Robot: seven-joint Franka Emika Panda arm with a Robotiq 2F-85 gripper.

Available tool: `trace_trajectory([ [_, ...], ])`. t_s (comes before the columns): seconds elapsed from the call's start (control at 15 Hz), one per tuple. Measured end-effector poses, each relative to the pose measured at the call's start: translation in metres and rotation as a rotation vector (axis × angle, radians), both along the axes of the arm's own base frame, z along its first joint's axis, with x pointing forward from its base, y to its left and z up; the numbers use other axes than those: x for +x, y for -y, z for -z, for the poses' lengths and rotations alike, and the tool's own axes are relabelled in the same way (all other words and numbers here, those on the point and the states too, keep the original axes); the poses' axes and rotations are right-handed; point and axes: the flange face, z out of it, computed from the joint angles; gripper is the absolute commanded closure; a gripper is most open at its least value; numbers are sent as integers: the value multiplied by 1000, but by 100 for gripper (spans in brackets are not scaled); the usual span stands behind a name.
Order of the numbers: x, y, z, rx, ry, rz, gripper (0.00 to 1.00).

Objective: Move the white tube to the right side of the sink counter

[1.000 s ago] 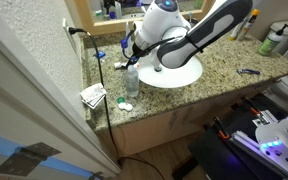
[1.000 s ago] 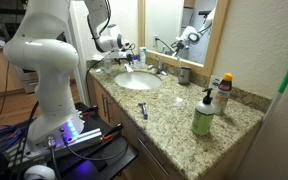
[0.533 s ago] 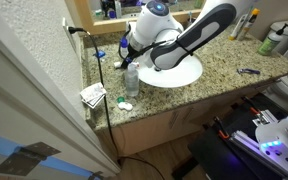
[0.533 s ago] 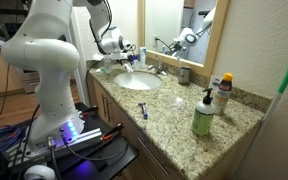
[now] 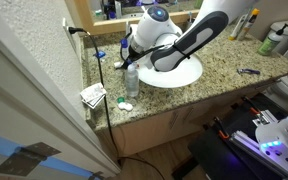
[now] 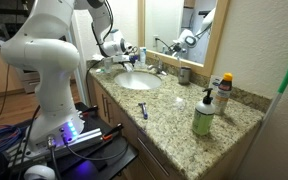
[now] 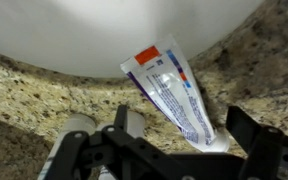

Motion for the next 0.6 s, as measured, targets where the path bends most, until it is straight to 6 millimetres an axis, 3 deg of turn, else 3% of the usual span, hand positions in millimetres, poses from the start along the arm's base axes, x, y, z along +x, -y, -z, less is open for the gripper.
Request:
trace_trajectory([
  [0.33, -4, -6, 12, -6, -2, -15, 62],
  [0.6, -2, -4, 10, -11, 14, -15, 89],
])
